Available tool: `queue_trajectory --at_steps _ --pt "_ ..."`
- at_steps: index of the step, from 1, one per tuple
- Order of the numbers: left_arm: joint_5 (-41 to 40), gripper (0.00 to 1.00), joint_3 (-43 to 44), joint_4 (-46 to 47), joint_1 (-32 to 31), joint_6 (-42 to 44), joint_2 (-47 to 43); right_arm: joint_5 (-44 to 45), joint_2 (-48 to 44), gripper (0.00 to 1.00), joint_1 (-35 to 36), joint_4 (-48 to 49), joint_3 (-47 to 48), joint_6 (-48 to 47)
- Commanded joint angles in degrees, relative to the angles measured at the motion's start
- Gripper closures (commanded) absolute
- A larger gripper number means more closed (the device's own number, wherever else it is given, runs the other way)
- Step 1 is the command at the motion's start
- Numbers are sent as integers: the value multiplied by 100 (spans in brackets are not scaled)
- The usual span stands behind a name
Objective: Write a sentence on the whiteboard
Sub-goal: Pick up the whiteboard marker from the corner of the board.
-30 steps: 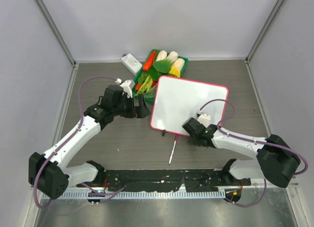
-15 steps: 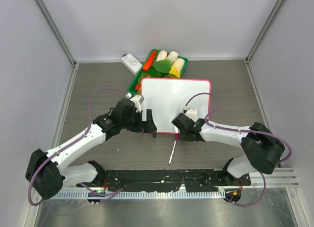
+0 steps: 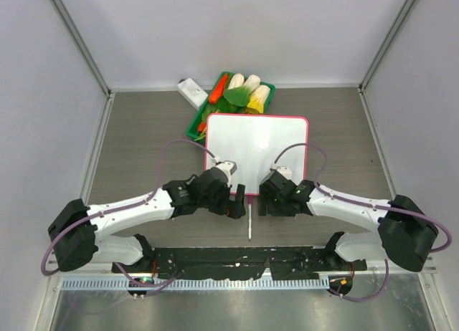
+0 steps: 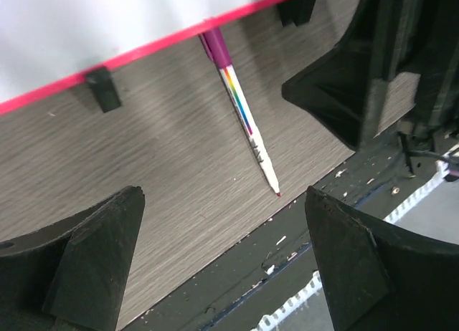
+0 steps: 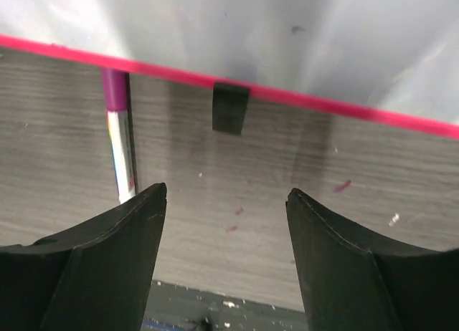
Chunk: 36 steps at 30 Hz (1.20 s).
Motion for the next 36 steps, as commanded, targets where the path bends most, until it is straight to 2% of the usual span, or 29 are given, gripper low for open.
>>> queue_trajectory --at_steps 1,9,14,17,21,28,36 --pt "-642 4 463 239 -608 -163 551 -142 -725 24 19 -567 66 -58" --pt "-1353 16 1588 -340 -1619 -382 2054 622 -1903 1 -104 -1208 681 -154" --pt "-1758 25 2195 -947 -1927 -743 2784 782 -2194 1 -639 -1323 849 -356" --pt "-1987 30 2406 -1220 -2094 -936 3004 466 -2361 1 -1270 -1323 797 -540" --pt "-2320 31 2346 -1467 -2243 -1235 2909 62 -2475 0 -1974 -1323 691 -848" --pt "-2734 29 1704 -1220 -2244 -1631 2118 -89 -2458 1 -2337 -1323 673 -1060" --pt "-2506 33 1730 -1036 -2253 -1684 2486 -141 -2318 1 -2758 -1165 875 -1331"
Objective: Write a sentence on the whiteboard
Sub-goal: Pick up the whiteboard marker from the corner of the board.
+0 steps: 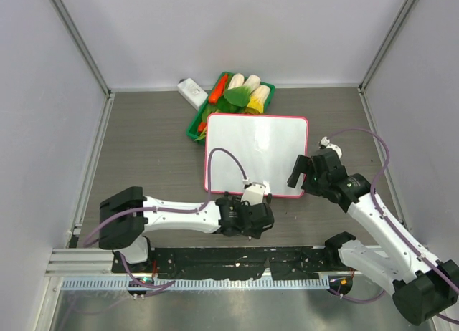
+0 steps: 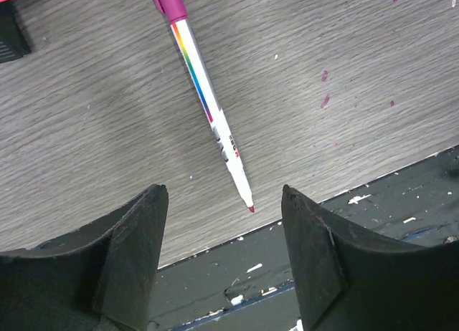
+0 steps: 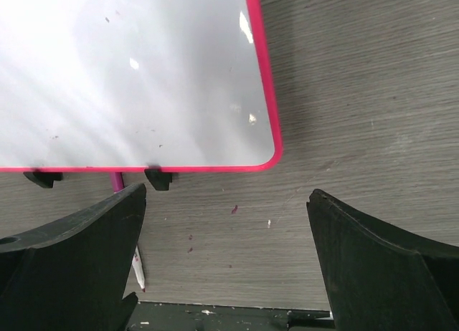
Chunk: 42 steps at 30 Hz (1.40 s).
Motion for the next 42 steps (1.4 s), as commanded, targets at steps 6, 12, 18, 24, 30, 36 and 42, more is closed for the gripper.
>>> queue_trajectory --at_steps 6,12,18,24,30,36,42 --pt "-7 39 80 403 -15 -81 512 36 326 1 -557 367 649 -428" --pt "37 54 -34 412 -58 -160 837 -69 493 1 -882 376 808 -577" --pt "-86 91 -166 113 -243 -275 777 -377 458 0 -997 376 895 -735" --pt "-16 100 -403 -317 -453 -283 267 -131 344 0 -997 192 948 -797" --pt "159 100 -763 -880 -848 -626 -540 -139 388 4 -988 165 904 -841" --pt "108 100 -896 -863 -1016 -846 -1674 -640 397 5 -997 384 904 -999" --pt "176 100 -387 -538 -254 -215 -2151 -2036 116 1 -997 859 896 -1070"
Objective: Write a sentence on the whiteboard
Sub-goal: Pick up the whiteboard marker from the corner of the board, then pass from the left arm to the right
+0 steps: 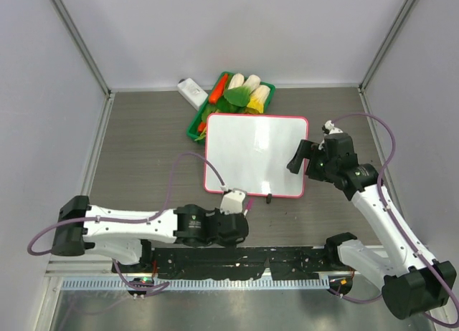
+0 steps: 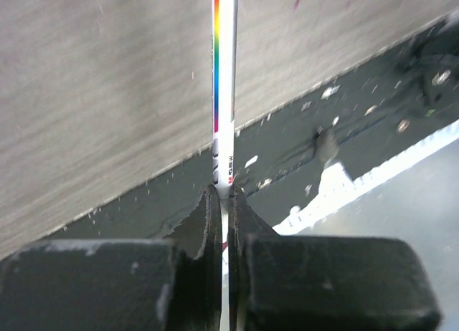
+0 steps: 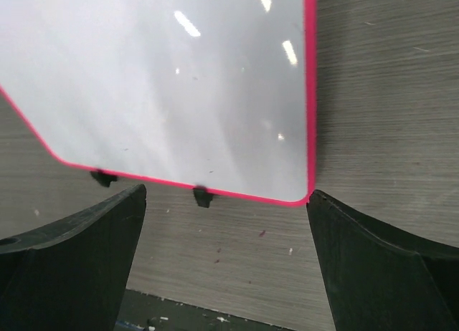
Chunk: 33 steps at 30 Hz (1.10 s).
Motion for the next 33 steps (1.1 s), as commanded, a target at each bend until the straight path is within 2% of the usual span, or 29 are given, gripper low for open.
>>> queue_trajectory --at_steps 1,4,9,14,17,20,23,27,33 --pt "179 100 466 389 794 599 -251 -1082 -354 1 -26 603 174 -149" --pt "689 100 686 758 1506 1214 -295 -1547 -504 1 -26 832 227 -158" --pt "1997 100 1072 1242 2991 2287 -304 -2207 -496 1 -26 1245 280 52" --pt "3167 100 1688 1137 4318 2929 -243 -1831 -460 1 -26 1229 481 281" --pt "3949 100 1882 1075 4847 3088 -225 -1576 -224 1 -26 1036 719 255" --pt "4810 100 1987 1094 5356 3237 -199 -2005 -126 1 -26 1333 825 228" --pt "5671 100 2145 1005 5744 3378 -102 -2907 -144 1 -17 2383 606 674" --pt "6315 100 2330 944 5920 3554 -67 -3919 102 3 148 4088 307 1518" --pt "7176 100 2392 1084 5912 3607 -84 -4449 769 9 878 5243 578 1942"
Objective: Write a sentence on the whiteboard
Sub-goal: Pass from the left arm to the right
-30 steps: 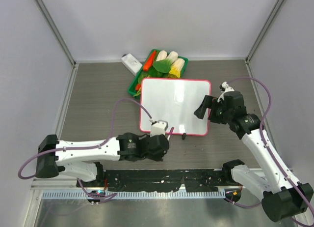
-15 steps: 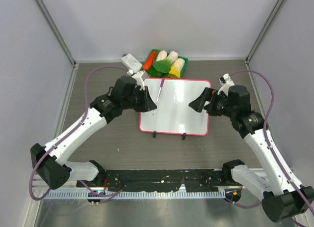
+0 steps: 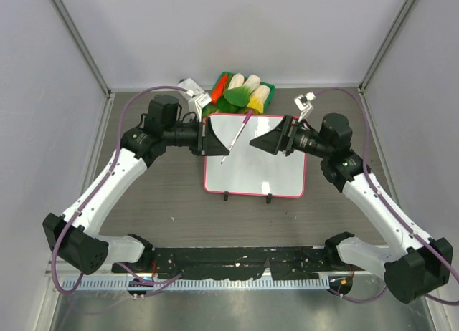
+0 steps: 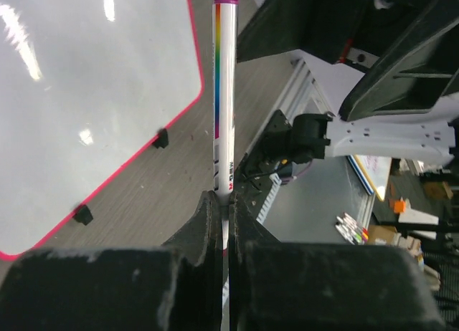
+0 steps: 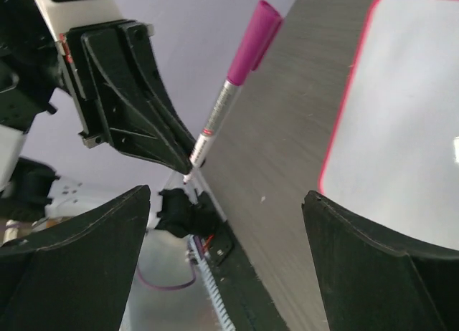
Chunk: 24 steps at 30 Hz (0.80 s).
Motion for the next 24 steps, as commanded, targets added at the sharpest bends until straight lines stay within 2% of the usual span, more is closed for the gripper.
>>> queue_trajectory --at_steps 1,4,12,19,24 --pt "1035 100 215 123 6 201 -58 -860 475 12 439 1500 270 593" --pt "1114 100 197 149 6 237 -111 -887 687 22 598 1598 376 629" --pt "1211 100 48 236 6 123 -190 -958 933 26 853 2046 359 831" --pt "1194 100 -171 377 -3 44 -217 -888 1144 46 1204 2064 245 946" --pt "1211 100 -260 404 -3 35 -269 -694 1083 54 1240 2327 34 1165"
